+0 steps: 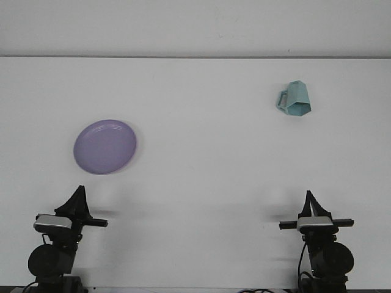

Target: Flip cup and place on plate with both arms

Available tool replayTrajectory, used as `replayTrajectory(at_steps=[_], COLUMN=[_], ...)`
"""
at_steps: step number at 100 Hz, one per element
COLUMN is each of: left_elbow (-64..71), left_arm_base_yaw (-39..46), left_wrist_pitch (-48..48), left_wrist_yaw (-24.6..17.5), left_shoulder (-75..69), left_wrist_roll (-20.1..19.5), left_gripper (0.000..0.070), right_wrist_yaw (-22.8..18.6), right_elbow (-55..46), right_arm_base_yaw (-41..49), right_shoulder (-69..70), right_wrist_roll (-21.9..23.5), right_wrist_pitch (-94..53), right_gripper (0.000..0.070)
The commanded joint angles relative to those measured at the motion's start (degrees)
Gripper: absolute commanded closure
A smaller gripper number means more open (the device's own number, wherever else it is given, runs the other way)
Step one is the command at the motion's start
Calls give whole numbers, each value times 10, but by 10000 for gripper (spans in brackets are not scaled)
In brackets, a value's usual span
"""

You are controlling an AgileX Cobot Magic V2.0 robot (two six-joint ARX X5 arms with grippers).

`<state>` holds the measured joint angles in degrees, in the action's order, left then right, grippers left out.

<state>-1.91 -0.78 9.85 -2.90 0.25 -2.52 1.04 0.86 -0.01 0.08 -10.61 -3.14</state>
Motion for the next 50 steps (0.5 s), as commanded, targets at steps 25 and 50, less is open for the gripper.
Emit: replayTrajectory(at_steps=[25,50], left_elbow=[11,11], left_arm_base_yaw=[1,1], left_wrist_pitch=[5,6], left_wrist_yaw=[2,2], left_shoulder=[-1,-1], left_wrist_roll=[-9,-9], left_gripper=[686,686], right_wrist_yaw=[0,0], right_elbow=[-2,-2], right_arm_base_yaw=[0,0], right_shoulder=[0,0], right_wrist_roll=[3,0], right_wrist_pitch=[6,9], right_gripper=[700,700])
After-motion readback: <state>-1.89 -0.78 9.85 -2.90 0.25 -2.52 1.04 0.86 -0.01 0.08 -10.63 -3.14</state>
